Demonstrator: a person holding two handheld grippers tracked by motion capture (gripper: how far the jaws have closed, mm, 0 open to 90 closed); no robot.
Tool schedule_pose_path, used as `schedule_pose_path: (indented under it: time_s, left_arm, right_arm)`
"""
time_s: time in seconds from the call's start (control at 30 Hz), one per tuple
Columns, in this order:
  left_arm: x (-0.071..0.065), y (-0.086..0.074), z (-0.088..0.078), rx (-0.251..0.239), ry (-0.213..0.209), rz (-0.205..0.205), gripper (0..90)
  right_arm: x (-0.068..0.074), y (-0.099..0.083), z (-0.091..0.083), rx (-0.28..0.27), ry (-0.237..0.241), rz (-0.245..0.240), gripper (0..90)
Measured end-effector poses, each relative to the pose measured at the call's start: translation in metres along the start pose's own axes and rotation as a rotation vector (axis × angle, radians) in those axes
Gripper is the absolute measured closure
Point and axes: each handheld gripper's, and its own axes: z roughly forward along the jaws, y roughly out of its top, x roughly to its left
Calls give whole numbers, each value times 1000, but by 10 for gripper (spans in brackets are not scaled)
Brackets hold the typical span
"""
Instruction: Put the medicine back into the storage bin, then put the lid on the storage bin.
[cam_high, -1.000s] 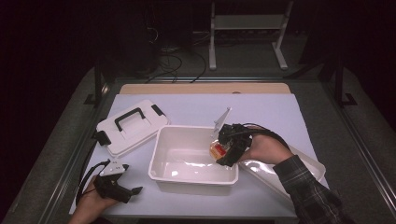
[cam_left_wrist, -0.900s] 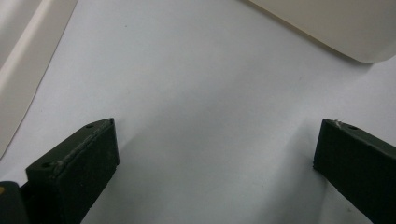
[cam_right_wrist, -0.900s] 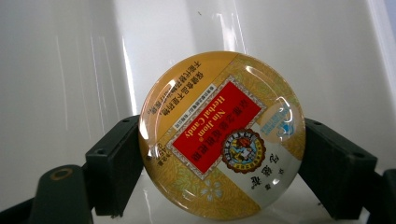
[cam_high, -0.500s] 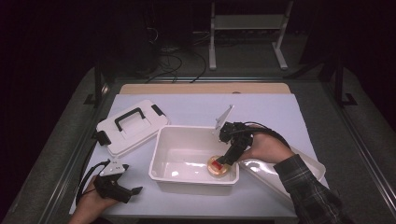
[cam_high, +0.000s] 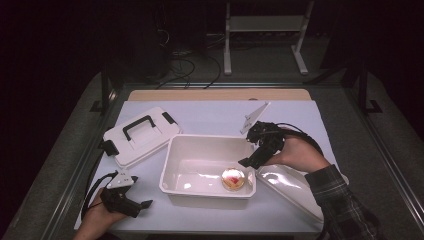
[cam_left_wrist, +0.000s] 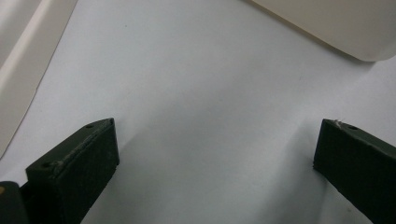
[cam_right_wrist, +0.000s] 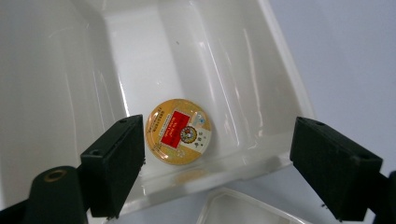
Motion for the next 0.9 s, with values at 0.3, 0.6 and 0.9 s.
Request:
schedule_pose_path:
  time_s: [0.3,0.6,0.9]
  left_arm:
    - [0,0,0,0,1,1,0]
    - [0,0,0,0,1,0,0]
    - [0,0,0,-1,1,0,0]
  right_arm:
    - [-6,-15,-21,-15,-44,37,176]
    - [-15,-45,-28,-15,-81,112,176]
    - [-26,-83,-27,-7,-123,209,176]
